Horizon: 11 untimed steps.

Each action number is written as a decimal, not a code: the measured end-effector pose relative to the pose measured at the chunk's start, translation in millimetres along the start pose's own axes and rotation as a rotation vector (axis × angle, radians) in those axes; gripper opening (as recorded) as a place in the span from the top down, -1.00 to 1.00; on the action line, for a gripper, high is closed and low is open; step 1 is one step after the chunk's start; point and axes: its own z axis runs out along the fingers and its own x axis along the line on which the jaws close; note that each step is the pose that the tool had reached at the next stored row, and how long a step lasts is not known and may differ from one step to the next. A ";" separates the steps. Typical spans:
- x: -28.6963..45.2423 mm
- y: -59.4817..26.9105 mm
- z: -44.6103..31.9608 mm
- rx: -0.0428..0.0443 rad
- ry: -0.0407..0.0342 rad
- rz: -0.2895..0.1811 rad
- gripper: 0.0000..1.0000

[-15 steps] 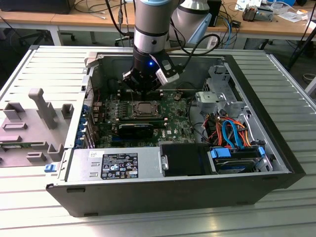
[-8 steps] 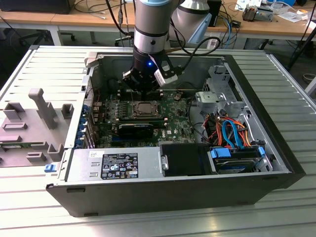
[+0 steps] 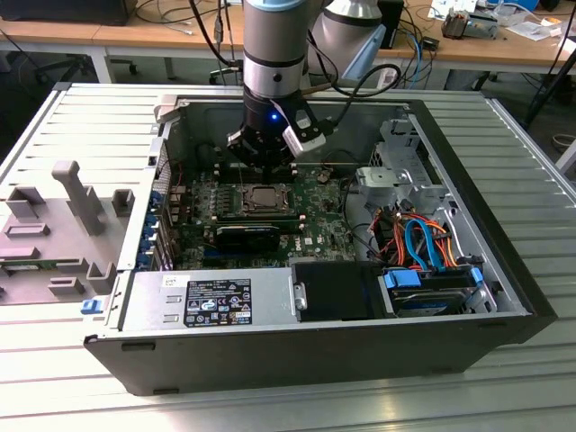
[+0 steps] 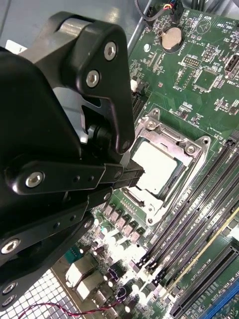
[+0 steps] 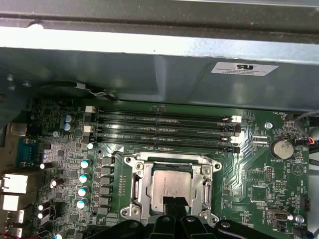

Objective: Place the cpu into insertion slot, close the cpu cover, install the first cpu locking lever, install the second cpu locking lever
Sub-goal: 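Install the first cpu locking lever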

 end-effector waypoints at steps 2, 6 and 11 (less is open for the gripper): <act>0.0 0.0 0.0 0.0000 -0.0002 0.000 0.79; 0.0 0.0 0.0 0.0000 -0.0007 0.000 0.79; 0.0 0.1 -1.7 0.0001 -0.0012 0.000 0.79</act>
